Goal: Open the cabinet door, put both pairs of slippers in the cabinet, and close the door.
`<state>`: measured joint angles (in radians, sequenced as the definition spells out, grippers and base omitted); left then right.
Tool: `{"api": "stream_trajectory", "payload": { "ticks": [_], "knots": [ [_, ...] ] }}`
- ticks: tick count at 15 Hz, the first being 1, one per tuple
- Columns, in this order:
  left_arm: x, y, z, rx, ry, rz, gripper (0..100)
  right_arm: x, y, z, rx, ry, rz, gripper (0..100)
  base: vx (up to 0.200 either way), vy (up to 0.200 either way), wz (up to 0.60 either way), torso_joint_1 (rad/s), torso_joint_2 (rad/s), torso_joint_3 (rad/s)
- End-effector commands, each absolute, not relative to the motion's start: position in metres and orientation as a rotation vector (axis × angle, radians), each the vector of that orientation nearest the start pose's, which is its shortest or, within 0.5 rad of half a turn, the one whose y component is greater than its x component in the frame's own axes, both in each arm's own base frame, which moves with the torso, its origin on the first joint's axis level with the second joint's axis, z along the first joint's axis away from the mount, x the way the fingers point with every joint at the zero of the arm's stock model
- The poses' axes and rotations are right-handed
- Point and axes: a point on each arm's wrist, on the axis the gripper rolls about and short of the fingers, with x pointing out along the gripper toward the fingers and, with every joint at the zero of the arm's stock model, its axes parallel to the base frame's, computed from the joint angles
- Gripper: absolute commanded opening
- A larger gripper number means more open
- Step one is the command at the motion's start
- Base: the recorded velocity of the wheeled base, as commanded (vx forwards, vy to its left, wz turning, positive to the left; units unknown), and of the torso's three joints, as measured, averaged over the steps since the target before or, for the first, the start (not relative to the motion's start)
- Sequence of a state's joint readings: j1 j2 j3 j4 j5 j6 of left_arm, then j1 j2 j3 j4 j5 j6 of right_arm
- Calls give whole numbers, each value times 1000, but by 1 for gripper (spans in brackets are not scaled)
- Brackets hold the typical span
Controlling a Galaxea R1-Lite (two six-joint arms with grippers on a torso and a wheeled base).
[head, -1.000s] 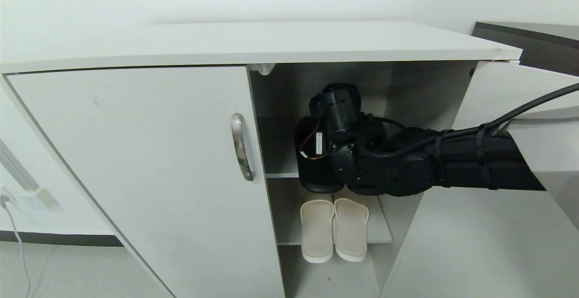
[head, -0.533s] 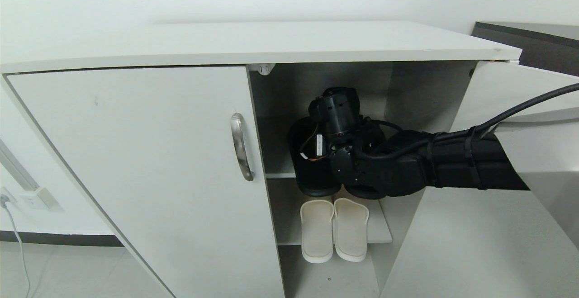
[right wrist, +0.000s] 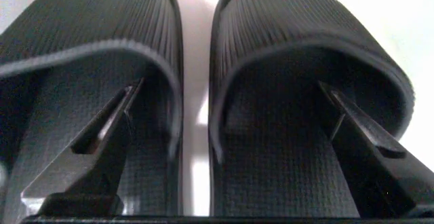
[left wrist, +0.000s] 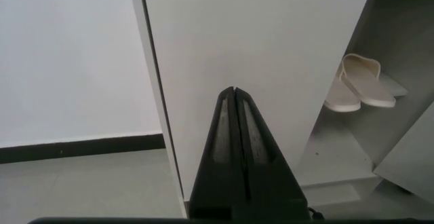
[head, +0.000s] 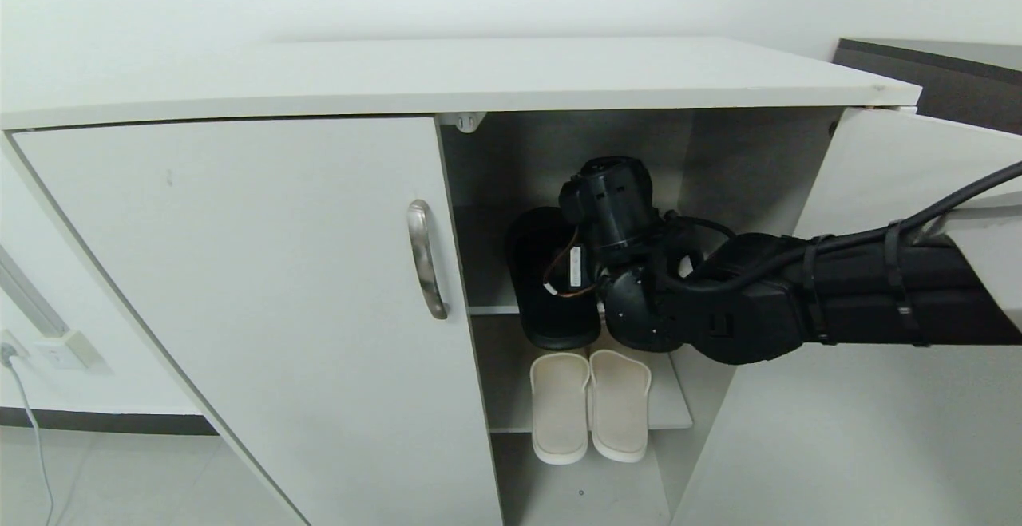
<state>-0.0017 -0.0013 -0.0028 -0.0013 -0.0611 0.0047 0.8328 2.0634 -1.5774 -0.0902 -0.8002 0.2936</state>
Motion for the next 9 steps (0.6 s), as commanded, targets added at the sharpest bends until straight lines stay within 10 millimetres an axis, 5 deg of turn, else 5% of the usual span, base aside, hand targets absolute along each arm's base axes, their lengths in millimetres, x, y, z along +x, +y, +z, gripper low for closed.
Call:
{"api": "stream_trajectory", "payload": {
  "ticks": [1,4,9],
  "knots": [
    [-23,-1,76,5,-5,-63,0,282,293,225,24,255,5,100,0,0,0,0,0,0],
    [-23,-1,76,5,-5,-64,0,272,285,228,40,260,12,100,0,0,0,0,0,0],
    [-23,-1,76,5,-5,-64,0,223,264,240,62,274,182,100,0,0,0,0,0,0]
  ]
}}
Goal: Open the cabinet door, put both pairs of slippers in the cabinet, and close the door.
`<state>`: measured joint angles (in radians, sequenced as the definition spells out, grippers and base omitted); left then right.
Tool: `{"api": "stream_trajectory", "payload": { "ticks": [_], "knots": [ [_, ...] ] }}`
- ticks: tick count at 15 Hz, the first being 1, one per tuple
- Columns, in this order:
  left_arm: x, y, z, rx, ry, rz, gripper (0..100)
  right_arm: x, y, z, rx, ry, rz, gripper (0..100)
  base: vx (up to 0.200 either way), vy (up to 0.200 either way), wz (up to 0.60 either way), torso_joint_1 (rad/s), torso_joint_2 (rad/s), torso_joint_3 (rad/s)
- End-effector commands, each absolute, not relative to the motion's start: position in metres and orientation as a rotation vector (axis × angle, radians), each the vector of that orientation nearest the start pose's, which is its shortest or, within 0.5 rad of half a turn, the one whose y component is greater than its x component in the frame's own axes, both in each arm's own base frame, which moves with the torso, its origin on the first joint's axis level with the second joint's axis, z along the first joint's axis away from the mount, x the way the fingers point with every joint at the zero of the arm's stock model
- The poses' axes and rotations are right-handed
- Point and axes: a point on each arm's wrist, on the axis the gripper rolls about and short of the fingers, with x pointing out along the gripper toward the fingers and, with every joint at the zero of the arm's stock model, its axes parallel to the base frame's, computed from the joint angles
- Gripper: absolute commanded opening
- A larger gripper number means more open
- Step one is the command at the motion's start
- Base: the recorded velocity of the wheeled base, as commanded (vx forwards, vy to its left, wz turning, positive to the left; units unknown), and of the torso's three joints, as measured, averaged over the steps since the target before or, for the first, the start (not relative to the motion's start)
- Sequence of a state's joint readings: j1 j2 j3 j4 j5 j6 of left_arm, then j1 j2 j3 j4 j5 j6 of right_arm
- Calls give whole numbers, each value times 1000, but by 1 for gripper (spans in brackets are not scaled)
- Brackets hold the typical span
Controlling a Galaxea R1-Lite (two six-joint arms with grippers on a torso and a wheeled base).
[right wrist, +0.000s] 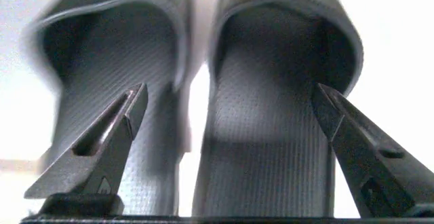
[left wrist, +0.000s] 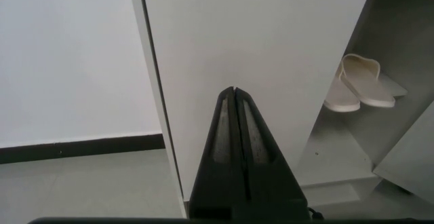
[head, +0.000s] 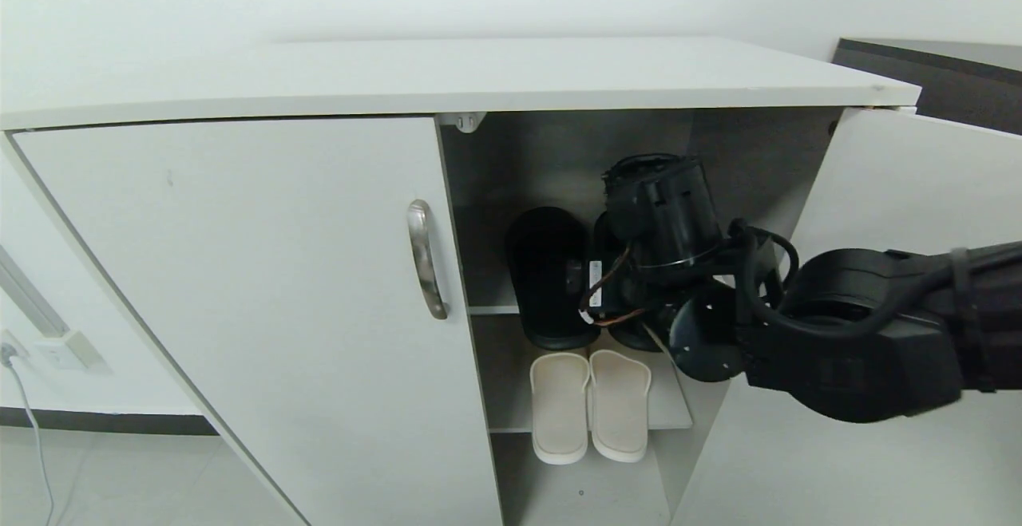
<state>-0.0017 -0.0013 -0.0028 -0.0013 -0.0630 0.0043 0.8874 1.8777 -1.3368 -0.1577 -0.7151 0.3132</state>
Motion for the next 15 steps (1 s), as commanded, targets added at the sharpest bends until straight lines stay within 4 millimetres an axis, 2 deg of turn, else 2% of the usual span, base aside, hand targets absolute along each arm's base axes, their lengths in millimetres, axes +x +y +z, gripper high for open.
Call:
{"api": "stream_trajectory", "payload": {
  "ticks": [1,3,7,8,10,15],
  "knots": [
    [-23,-1,76,5,-5,-66,0,213,259,237,57,294,229,100,0,0,0,0,0,0],
    [-23,-1,76,5,-5,-66,0,197,248,231,72,301,325,100,0,0,0,0,0,0],
    [-23,-1,76,6,-5,-67,0,182,232,205,56,265,447,100,0,0,0,0,0,0],
    [-23,-1,76,6,-5,-67,0,181,231,201,55,256,460,0,0,0,0,0,0,0],
    [-23,-1,76,6,-5,-69,0,175,228,188,40,244,510,0,0,0,0,0,0,0],
    [-23,-2,76,8,-5,-71,0,170,231,183,44,241,548,0,0,0,0,0,0,0]
  ]
}}
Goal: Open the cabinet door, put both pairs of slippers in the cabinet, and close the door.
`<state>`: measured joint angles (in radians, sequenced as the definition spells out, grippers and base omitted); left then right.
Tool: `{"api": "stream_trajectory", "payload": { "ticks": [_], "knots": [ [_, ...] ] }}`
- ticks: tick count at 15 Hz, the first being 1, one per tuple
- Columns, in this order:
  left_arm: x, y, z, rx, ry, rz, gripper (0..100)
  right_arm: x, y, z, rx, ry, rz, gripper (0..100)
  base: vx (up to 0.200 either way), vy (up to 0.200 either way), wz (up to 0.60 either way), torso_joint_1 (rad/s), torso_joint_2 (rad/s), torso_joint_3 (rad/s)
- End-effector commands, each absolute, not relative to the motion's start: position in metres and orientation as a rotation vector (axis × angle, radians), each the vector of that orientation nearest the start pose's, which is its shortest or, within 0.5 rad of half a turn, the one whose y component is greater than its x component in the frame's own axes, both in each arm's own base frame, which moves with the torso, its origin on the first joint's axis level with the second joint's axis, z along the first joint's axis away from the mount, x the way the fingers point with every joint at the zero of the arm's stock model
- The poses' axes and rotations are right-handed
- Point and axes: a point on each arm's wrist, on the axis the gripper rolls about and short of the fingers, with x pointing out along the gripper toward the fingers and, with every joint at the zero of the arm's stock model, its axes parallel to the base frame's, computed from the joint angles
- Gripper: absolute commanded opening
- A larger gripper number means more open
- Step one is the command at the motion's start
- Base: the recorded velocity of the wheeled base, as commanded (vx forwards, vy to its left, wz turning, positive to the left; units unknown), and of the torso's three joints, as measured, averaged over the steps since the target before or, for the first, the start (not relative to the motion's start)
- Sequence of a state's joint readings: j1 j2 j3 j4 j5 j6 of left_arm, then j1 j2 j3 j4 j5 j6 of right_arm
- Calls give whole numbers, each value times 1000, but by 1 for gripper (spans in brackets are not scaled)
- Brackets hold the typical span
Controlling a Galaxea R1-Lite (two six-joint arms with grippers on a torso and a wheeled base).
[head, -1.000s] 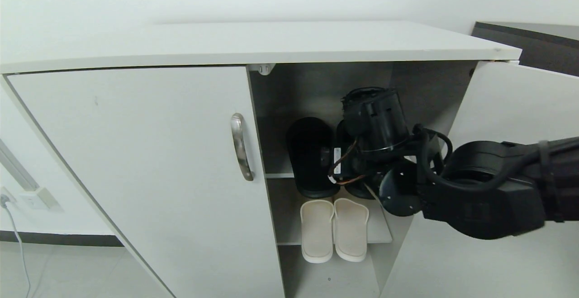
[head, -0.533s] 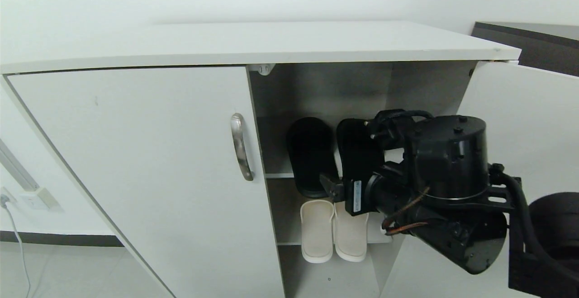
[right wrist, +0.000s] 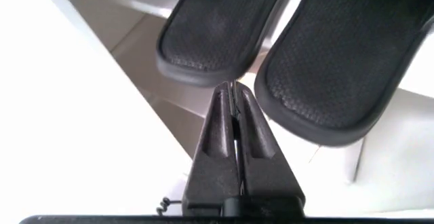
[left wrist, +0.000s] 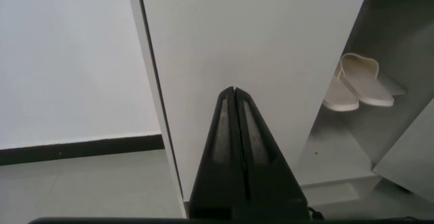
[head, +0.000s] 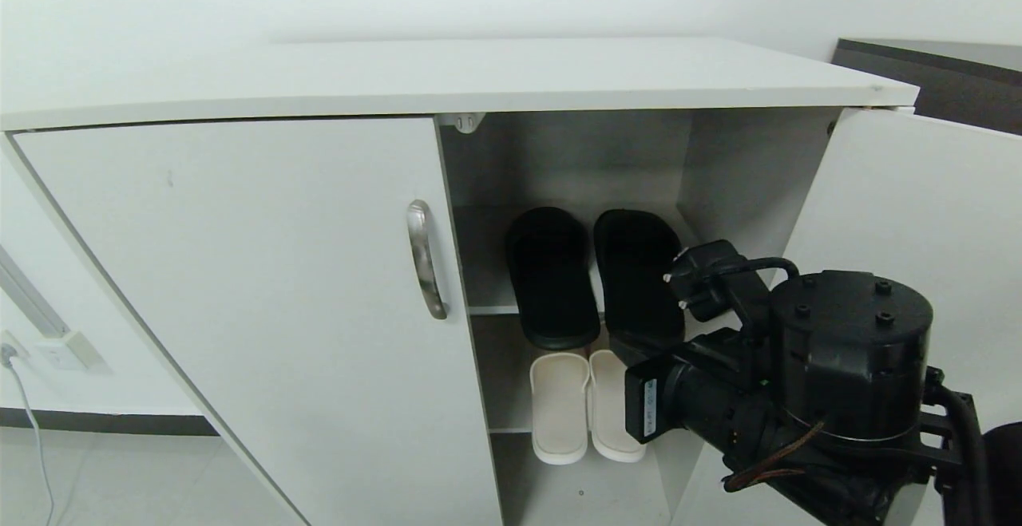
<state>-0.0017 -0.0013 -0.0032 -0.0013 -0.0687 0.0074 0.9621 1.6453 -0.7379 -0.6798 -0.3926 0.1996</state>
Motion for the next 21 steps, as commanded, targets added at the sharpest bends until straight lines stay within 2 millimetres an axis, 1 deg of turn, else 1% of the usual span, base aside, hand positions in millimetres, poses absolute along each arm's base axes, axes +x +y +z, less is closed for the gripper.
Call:
{"api": "stream_trajectory", "payload": {
  "ticks": [1,4,11,17,21],
  "knots": [
    [-23,-1,76,8,-5,-69,0,169,230,183,43,241,548,0,0,0,0,0,0,0],
    [-23,-2,76,8,-5,-71,0,166,231,183,41,242,558,0,0,0,0,0,0,0],
    [-23,-2,76,6,-5,-71,0,163,231,181,35,247,562,0,-200,0,0,4,2,4],
    [-23,-2,76,6,-5,-72,0,163,230,169,5,283,559,0,-200,0,0,1,2,3],
    [-23,-2,76,6,-5,-72,0,165,234,157,-19,314,554,0,-200,0,0,2,2,1]
  ]
}}
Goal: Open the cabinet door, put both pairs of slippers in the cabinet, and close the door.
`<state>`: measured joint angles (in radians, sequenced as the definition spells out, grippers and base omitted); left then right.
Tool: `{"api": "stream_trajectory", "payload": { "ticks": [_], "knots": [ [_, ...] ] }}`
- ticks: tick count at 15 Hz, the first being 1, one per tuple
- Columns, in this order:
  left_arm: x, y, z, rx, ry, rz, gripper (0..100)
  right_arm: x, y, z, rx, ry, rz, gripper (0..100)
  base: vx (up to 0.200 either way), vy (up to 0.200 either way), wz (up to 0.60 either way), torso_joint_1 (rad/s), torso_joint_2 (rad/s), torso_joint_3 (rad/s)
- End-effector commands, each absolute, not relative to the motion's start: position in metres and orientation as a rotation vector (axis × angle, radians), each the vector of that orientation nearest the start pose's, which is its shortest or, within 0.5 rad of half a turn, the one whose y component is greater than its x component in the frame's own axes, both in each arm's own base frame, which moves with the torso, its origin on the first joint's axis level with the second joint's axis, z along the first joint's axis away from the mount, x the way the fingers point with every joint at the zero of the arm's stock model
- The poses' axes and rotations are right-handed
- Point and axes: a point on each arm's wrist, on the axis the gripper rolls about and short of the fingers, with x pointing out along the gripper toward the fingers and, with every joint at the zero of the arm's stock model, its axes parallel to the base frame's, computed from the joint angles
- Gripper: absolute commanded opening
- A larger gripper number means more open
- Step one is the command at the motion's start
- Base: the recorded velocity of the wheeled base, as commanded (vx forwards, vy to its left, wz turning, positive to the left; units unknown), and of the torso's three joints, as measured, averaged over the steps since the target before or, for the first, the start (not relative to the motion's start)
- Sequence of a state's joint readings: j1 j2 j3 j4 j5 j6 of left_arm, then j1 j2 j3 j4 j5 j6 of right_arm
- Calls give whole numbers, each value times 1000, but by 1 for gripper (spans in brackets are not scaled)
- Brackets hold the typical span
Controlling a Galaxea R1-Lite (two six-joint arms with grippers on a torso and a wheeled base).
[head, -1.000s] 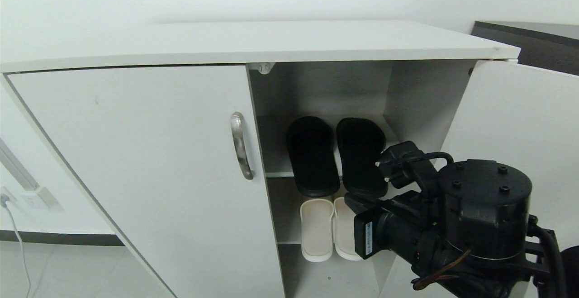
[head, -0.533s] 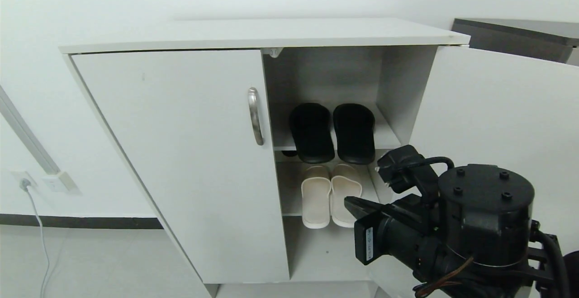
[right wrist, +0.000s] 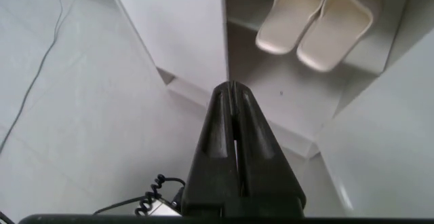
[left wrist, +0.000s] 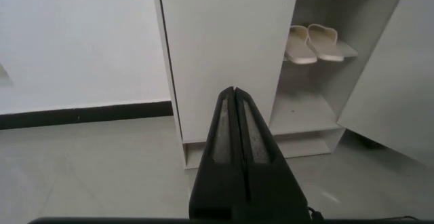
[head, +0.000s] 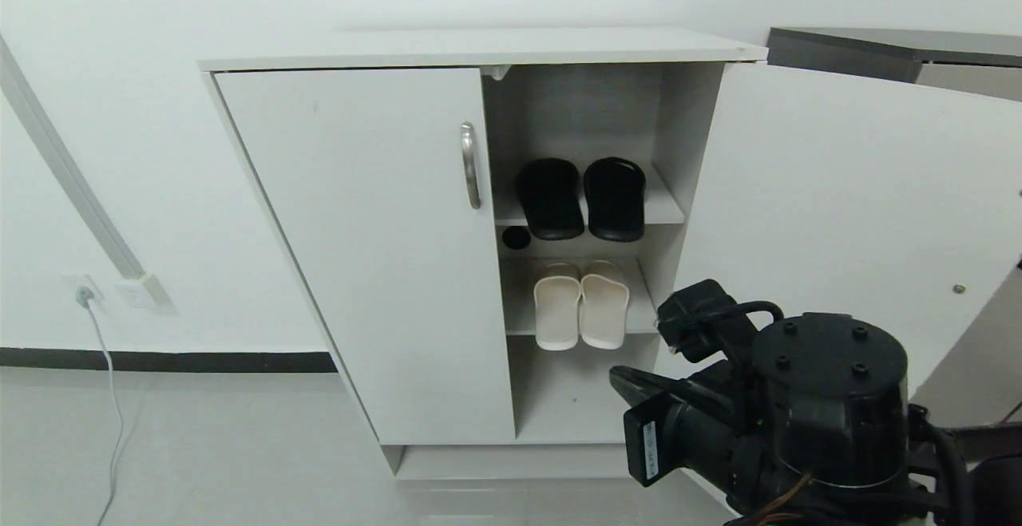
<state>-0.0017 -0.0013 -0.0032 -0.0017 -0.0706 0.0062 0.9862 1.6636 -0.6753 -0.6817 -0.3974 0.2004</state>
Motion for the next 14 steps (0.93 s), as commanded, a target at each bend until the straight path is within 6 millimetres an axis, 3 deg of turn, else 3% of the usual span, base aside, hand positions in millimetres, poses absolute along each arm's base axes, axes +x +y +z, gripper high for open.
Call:
{"api": "stream_trajectory", "payload": {
  "ticks": [1,2,14],
  "knots": [
    [-23,-2,76,6,-5,-72,0,166,233,154,-20,319,554,0,-200,0,0,-2,2,-2],
    [-23,-2,76,5,-5,-72,0,168,233,152,-19,314,546,0,-200,0,0,-7,2,7],
    [-23,-2,76,5,-5,-71,0,173,232,141,-37,340,529,0,0,0,0,0,0,0]
  ]
}}
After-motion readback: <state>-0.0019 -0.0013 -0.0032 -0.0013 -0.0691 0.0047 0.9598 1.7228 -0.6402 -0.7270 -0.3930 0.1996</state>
